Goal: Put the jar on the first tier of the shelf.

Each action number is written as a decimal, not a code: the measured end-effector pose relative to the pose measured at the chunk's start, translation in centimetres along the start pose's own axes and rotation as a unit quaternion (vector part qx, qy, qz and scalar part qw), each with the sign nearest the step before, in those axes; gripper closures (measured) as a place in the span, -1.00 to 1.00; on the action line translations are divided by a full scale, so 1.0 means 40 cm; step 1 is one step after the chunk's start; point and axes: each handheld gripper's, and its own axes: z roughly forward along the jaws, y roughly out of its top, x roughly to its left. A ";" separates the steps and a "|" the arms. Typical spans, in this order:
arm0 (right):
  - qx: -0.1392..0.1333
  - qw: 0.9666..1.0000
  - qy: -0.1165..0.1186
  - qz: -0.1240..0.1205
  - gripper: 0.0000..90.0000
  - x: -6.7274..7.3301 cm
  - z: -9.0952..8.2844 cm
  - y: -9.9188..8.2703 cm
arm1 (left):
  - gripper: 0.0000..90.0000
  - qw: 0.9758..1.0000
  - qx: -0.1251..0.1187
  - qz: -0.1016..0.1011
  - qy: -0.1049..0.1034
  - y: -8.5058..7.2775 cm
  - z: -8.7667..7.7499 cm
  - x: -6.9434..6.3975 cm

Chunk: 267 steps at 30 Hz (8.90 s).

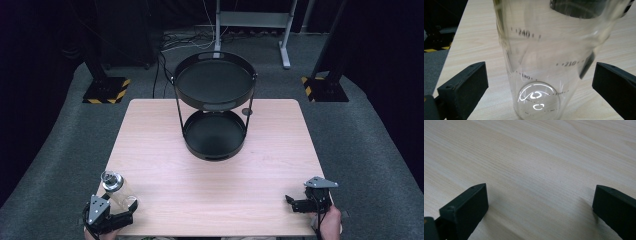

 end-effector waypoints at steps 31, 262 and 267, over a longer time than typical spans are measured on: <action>0.003 1.000 0.011 -0.005 -1.00 0.000 0.001 0.000 | -1.00 0.999 -0.052 -0.003 -0.011 0.084 -0.015 -0.005; 0.002 1.000 0.017 -0.012 -1.00 0.003 0.001 0.000 | -0.31 0.984 -0.102 0.078 -0.126 0.411 0.291 -0.239; 0.002 1.000 0.017 -0.012 -1.00 0.003 0.001 -0.001 | -0.31 0.984 -0.102 0.078 -0.127 0.422 0.303 -0.242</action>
